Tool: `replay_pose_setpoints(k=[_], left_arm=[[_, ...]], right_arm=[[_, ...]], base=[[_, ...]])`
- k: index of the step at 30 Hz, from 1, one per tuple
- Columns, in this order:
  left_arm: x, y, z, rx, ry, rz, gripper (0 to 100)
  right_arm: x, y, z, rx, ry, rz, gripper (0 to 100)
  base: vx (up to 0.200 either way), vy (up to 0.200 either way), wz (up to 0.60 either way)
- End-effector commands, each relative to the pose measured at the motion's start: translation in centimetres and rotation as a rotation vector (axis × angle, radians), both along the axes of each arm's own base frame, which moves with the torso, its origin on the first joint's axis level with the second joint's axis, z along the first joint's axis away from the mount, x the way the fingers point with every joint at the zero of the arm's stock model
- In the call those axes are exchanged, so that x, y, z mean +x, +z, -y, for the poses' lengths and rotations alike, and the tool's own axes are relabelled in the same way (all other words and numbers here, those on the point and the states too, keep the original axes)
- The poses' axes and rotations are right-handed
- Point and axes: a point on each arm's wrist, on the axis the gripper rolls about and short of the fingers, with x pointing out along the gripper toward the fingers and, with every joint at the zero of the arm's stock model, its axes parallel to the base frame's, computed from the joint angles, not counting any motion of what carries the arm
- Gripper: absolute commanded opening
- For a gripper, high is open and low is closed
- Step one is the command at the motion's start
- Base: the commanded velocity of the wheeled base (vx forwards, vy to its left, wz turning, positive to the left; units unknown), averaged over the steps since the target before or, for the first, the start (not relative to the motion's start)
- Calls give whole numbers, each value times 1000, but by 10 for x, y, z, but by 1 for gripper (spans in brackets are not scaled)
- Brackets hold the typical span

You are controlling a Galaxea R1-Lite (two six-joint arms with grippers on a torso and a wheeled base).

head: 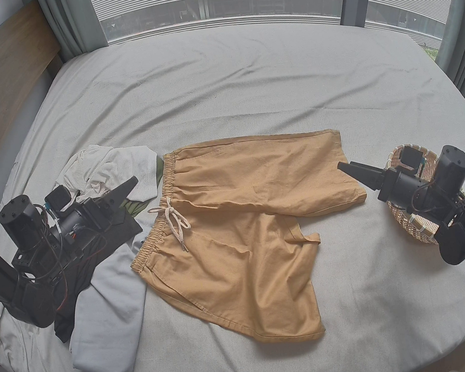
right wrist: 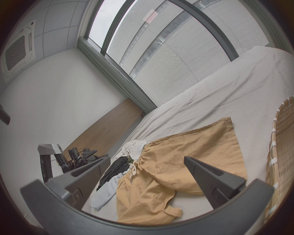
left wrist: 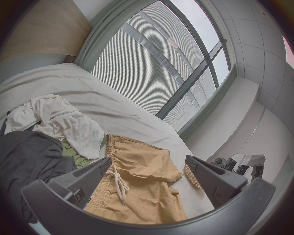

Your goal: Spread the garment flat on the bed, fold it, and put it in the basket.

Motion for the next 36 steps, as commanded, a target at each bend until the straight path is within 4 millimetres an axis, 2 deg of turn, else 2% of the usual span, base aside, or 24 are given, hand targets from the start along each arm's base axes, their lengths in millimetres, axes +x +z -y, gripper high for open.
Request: replay_pose_setpoints(k=[1,2,5,15,26,36], left_arm=[[-8,-5,-2,22,5,-13,100],[-8,-5,-2,24,5,-13,100],[-9,-14,-4,65,12,-25,100],[-2,-49,0,174,4,-6,100],[-4,-53,5,176,-16,-20,100],[-4,-54,7,177,-24,-21,100]], right_arm=[[-9,-14,-2,-28,9,-47,100],[-9,-14,-1,-29,7,-46,100],[-7,-35,-1,-75,2,-84,100],[4,-79,-4,-163,7,-139,100],[15,-113,-10,-208,24,-181,100],[16,-125,-14,-244,24,-181,100]], base=[[0,0,0],[0,0,0],[0,0,0],[0,0,0],[0,0,0],[0,0,0]])
